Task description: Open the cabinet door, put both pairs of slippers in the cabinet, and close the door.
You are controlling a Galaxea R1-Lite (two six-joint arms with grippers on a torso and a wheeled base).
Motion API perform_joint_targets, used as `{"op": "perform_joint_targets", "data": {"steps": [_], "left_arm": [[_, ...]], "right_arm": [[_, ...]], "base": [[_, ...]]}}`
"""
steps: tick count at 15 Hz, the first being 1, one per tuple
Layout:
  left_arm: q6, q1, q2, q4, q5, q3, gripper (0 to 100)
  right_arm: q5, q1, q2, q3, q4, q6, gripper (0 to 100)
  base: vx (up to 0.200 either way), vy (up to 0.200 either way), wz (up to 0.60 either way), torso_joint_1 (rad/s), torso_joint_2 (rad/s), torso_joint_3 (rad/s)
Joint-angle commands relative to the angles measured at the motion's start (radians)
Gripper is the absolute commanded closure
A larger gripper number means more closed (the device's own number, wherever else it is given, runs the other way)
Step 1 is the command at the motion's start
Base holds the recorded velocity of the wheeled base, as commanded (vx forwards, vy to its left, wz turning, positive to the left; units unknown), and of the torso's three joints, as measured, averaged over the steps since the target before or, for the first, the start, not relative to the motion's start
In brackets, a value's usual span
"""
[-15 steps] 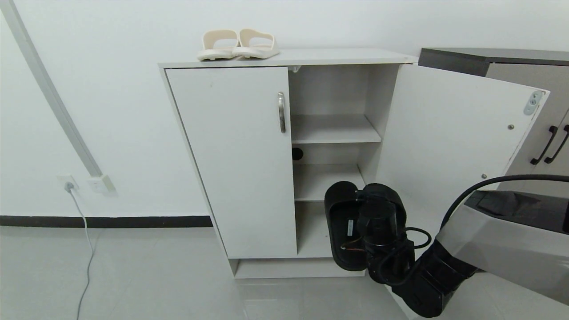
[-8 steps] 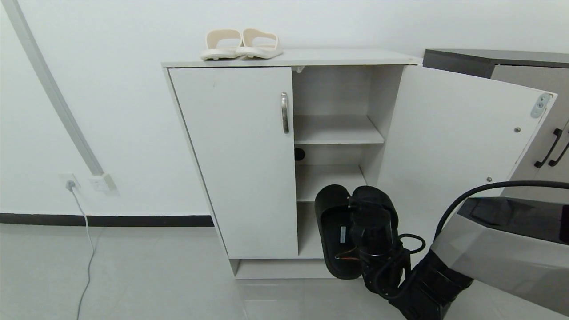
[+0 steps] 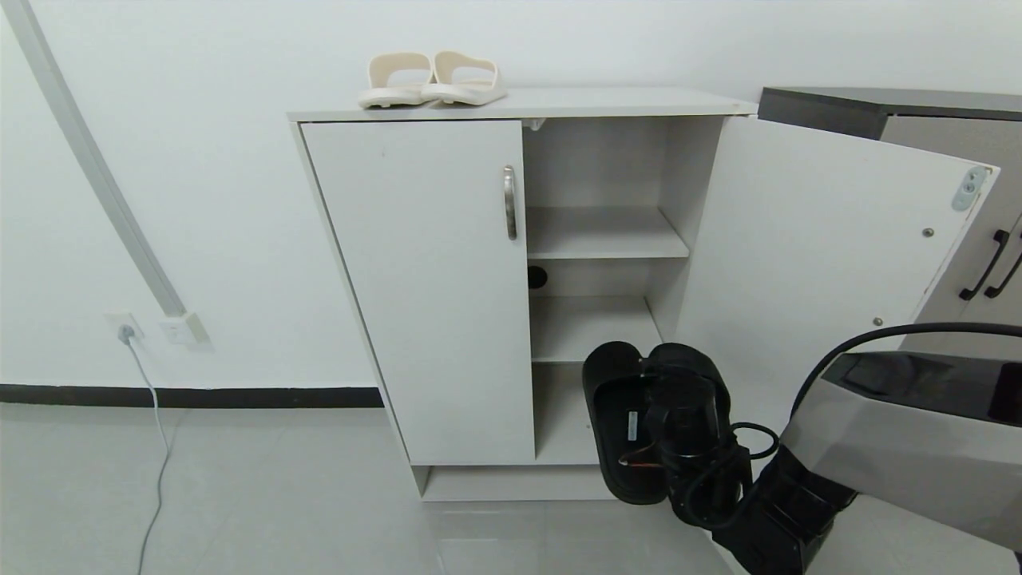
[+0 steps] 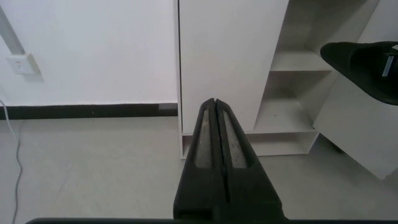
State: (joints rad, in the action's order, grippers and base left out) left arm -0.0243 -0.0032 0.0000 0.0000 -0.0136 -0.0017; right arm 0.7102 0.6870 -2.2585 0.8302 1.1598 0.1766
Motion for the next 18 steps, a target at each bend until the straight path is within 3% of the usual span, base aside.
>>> {"op": "perform_joint_targets", "data": {"steps": [1, 18], "left_arm": [[0.000, 0.000, 0.002, 0.000, 0.000, 0.000, 100], [0.000, 0.000, 0.002, 0.000, 0.000, 0.000, 100]], "right_arm": [[-0.009, -0.024, -0.009, 0.001, 0.000, 0.000, 100], [-0.017, -0.081, -0.038, 0.012, -0.003, -0.003, 100]], "base": [[0.000, 0.000, 0.00, 0.000, 0.00, 0.000], [0.000, 0.000, 0.00, 0.000, 0.00, 0.000]]}}
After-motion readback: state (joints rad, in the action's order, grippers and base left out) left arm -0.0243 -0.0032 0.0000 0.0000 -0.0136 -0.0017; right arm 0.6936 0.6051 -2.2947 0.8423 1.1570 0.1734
